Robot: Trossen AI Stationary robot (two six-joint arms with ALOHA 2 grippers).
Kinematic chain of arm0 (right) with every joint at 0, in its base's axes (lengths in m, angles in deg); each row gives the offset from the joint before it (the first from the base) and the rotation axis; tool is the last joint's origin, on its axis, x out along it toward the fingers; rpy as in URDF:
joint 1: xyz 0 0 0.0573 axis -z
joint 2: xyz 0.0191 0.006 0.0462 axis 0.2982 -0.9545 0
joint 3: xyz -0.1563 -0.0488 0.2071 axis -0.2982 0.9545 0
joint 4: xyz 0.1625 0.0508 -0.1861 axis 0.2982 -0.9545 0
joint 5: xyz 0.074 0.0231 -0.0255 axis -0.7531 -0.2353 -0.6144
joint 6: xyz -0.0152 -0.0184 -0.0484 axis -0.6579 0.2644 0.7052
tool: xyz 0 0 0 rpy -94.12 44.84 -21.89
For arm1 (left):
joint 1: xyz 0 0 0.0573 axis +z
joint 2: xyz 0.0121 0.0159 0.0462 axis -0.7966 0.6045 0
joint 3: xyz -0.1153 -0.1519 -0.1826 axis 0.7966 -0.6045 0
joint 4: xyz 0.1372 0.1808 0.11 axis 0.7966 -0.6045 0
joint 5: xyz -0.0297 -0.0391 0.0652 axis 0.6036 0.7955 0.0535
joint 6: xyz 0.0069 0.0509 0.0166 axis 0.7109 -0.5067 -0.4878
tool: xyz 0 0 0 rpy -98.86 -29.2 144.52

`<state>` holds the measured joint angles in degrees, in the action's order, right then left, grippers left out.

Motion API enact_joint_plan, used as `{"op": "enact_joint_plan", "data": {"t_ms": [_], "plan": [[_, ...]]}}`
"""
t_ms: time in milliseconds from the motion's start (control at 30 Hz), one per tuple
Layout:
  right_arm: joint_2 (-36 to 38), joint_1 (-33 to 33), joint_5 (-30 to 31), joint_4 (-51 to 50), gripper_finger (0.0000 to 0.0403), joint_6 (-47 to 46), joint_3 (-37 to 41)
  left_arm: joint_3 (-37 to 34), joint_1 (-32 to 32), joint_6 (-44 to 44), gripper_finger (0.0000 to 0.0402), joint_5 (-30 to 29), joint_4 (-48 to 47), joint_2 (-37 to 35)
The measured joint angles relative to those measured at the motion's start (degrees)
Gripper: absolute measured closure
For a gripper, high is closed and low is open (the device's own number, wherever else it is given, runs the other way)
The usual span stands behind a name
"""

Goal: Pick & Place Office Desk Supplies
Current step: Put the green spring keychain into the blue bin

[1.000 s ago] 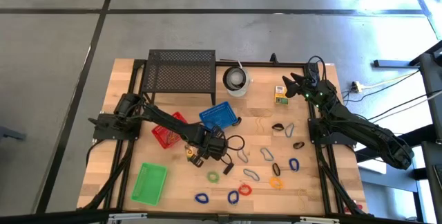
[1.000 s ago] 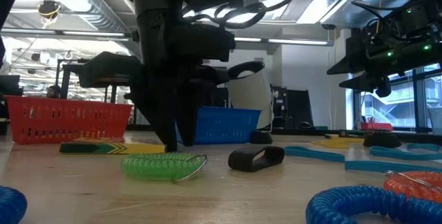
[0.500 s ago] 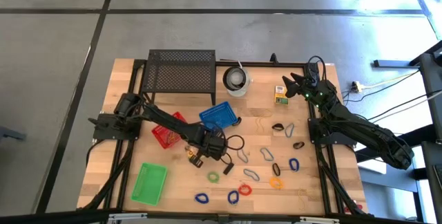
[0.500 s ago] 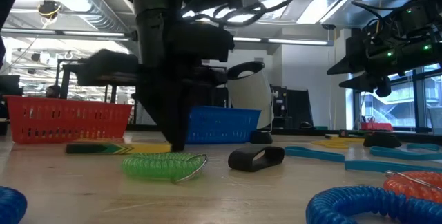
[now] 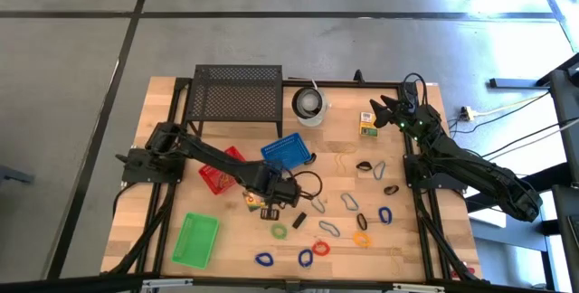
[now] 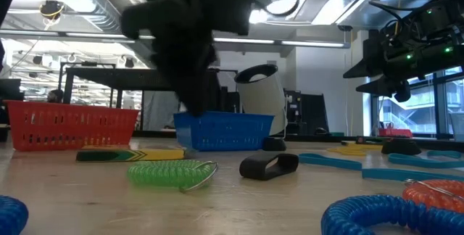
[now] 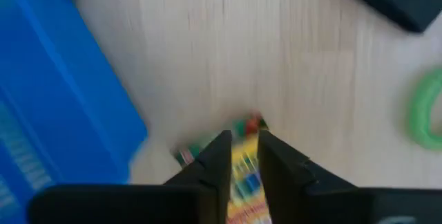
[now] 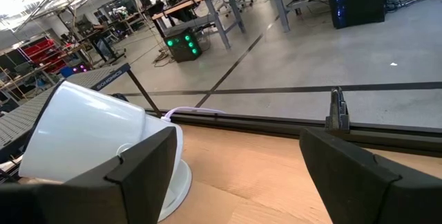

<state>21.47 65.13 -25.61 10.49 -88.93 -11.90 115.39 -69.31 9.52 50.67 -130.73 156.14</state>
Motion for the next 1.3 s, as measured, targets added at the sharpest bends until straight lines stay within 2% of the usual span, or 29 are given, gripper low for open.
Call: {"op": "enact_joint_plan", "data": {"t_ms": [200, 367, 667, 767, 1033, 1300], "plan": [[0.01, -0.01, 0.0, 0.0, 0.0092, 0.01, 0.0, 0.02, -1.98, 8.95, 0.0262, 4.69, -8.27, 0.56], [0.01, 0.0, 0.0, 0.0, 0.0092, 0.01, 0.0, 0.02, -3.88, 16.42, 0.0226, 5.1, -13.39, 0.55], [0.0, 0.01, 0.0, 0.0, 0.0092, 0.0, 0.02, -3.48, -6.07, 24.93, 0.0198, 5.33, -9.27, 0.94], [0.0, 0.0, 0.0, 0.0, 0.0092, 0.0, 0.0, -3.51, -6.25, 24.28, 0.0198, 5.26, -4.18, 0.92], [0.0, 0.01, 0.0, -0.01, 0.0092, 0.0, 0.01, -3.41, -10.68, 11.54, 0.0199, 5.09, 10.98, 2.34], [0.0, 0.01, 0.0, 0.0, 0.0092, 0.0, 0.01, -3.4, -12.9, 9.86, 0.0198, -0.47, 15.34, 4.98]]}}
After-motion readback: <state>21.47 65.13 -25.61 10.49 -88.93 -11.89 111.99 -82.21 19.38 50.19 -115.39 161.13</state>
